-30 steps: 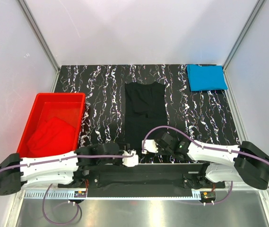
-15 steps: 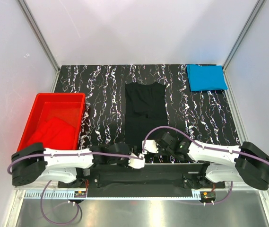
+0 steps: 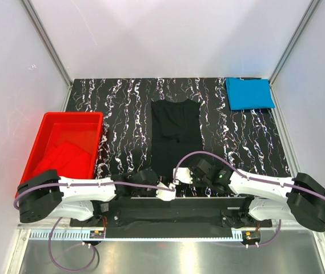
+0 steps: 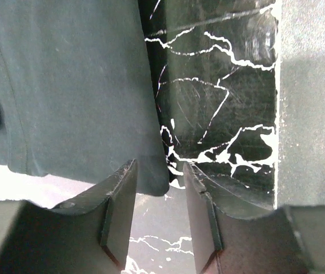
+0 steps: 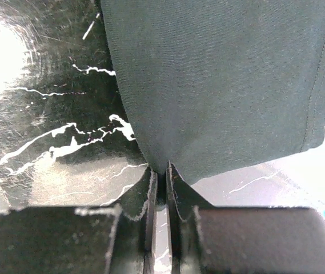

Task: Fold and stack the t-shirts
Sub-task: Fold the tshirt

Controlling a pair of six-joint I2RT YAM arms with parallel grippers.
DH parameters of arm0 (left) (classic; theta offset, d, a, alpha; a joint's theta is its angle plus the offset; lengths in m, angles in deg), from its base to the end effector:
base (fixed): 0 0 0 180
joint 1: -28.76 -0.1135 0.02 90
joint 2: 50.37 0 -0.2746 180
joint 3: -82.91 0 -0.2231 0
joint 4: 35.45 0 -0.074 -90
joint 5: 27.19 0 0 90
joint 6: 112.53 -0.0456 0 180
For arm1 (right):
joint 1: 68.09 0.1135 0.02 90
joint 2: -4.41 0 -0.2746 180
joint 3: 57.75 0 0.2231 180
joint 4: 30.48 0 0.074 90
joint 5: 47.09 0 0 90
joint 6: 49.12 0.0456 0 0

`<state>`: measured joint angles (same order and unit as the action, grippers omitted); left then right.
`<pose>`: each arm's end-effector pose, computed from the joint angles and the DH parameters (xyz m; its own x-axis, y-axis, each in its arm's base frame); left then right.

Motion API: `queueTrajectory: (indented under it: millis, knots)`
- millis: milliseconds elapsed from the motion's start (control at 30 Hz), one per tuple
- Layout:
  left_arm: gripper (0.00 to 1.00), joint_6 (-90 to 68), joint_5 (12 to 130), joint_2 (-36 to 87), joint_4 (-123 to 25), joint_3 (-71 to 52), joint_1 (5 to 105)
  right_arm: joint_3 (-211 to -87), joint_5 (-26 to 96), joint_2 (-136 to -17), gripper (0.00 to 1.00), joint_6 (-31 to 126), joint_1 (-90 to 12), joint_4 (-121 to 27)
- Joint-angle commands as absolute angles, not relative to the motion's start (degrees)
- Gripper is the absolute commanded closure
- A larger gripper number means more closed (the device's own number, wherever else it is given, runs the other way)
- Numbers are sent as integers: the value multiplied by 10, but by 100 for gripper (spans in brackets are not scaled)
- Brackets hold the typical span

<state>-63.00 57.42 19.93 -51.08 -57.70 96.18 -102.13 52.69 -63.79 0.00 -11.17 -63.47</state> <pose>0.0811 -0.1839 0.1708 0.3685 0.7967 -0.4790 0.8613 -0.0988 0.4983 0.1087 0.1527 0.1788 0.1619 -0.9332 -0.3209 -0.8849 0.0067 -0.4658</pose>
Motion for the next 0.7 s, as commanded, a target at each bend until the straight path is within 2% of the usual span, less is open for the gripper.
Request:
queueTrajectory:
  millis: [0,167,300,333,467,667]
  knots:
    - [58,-625,566,194,-519,-590,958,-1027,512,-624,100,2,-117,-624]
    - [67,-628,567,228,-529,-569,954,-1031,510,-628,100,4,-117,-627]
    - [80,-631,574,232,-531,-565,945,-1032,506,-633,100,5,-117,-630]
    - [87,-630,573,235,-532,-560,944,-1032,504,-630,100,6,-116,-630]
    - [99,-632,572,252,-541,-542,942,-1034,502,-626,100,7,-116,-630]
    - [100,-615,571,250,-561,-518,934,-1041,493,-615,100,16,-116,-638]
